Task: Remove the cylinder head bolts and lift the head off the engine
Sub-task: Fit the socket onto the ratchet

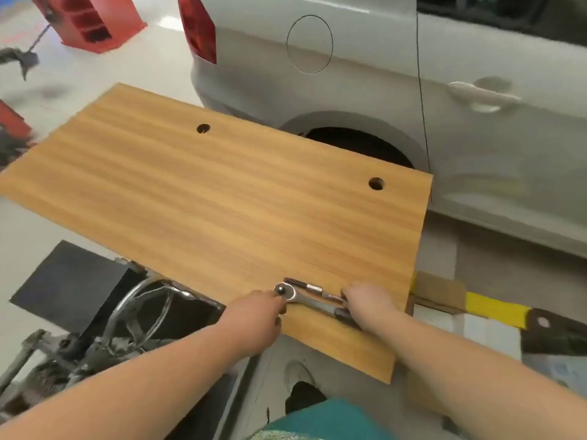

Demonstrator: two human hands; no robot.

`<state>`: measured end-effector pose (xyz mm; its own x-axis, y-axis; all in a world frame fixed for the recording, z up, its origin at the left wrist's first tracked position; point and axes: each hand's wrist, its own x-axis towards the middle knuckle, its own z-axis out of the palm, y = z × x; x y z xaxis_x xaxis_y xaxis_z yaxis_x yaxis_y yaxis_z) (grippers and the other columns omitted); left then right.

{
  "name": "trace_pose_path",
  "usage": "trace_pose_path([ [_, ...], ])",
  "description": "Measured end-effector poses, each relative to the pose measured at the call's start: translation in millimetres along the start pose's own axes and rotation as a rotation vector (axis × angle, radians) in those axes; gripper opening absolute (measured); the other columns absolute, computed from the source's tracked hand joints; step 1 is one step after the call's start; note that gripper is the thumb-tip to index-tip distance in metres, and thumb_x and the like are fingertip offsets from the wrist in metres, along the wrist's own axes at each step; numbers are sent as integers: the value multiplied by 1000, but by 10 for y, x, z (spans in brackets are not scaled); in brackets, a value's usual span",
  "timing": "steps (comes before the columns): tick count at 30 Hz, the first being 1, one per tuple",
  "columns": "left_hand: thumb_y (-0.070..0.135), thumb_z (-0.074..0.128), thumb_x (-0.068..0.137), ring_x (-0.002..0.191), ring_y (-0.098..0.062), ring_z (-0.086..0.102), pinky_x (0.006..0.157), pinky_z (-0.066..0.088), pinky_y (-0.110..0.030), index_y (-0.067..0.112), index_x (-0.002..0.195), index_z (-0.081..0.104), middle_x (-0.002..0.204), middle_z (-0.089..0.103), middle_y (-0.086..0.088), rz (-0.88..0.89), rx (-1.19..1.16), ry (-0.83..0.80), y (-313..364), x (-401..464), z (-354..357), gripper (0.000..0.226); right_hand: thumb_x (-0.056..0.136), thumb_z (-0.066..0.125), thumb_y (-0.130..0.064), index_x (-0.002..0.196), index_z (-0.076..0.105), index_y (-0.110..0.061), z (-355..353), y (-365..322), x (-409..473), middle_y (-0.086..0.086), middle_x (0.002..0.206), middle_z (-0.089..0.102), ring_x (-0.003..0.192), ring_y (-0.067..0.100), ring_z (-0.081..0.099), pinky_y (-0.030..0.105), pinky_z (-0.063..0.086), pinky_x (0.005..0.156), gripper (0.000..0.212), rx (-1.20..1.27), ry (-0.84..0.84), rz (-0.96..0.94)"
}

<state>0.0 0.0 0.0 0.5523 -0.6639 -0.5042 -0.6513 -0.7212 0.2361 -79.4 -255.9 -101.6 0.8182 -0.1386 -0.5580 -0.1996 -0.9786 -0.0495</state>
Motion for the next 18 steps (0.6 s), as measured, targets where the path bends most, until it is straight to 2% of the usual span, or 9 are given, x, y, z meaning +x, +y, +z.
trace_pose_path([
  [3, 30, 48, 107, 118, -22, 56, 90, 56, -40, 25, 134, 61, 128, 62, 3, 19, 80, 70, 116, 471, -38, 30, 100, 59, -25, 115, 62, -20, 19, 17, 73, 3, 109, 63, 101, 27, 61, 38, 40, 66, 16, -65, 62, -84],
  [5, 26, 49, 107, 117, -23, 55, 86, 54, -39, 24, 131, 62, 124, 63, 2, 18, 145, 96, 208, 740, -58, 28, 99, 60, -24, 115, 63, -18, -50, 8, 58, 4, 108, 64, 99, 29, 63, 37, 42, 67, 17, -75, 46, -88],
  [7, 22, 52, 105, 116, -23, 54, 80, 50, -36, 24, 129, 62, 123, 62, 3, 50, 213, 98, 240, 958, -3, 26, 98, 60, -21, 114, 61, -20, -100, 85, 40, 1, 102, 62, 89, 26, 61, 38, 47, 66, 16, -18, 46, -39],
  [10, 20, 60, 102, 118, -25, 53, 79, 43, -34, 25, 129, 61, 126, 59, 1, 105, 303, 46, 222, 1213, 138, 28, 98, 60, -27, 113, 55, -27, -105, 194, -62, -3, 105, 63, 87, 22, 59, 38, 47, 65, 16, 167, 121, 46],
  [14, 21, 58, 104, 121, -27, 53, 87, 46, -37, 24, 130, 61, 128, 58, -2, 128, 352, -61, 219, 1435, 310, 26, 96, 59, -35, 120, 54, -38, -95, 329, -233, -13, 101, 60, 87, 15, 57, 36, 47, 70, 24, 567, 207, 160],
  [18, 10, 56, 102, 120, -27, 55, 87, 48, -37, 21, 129, 58, 128, 58, -3, 131, 302, -78, 183, 1540, 427, 29, 97, 50, -37, 100, 56, -39, -123, 357, -343, -15, 92, 56, 82, 5, 54, 31, 46, 69, 6, 745, 172, 118],
])
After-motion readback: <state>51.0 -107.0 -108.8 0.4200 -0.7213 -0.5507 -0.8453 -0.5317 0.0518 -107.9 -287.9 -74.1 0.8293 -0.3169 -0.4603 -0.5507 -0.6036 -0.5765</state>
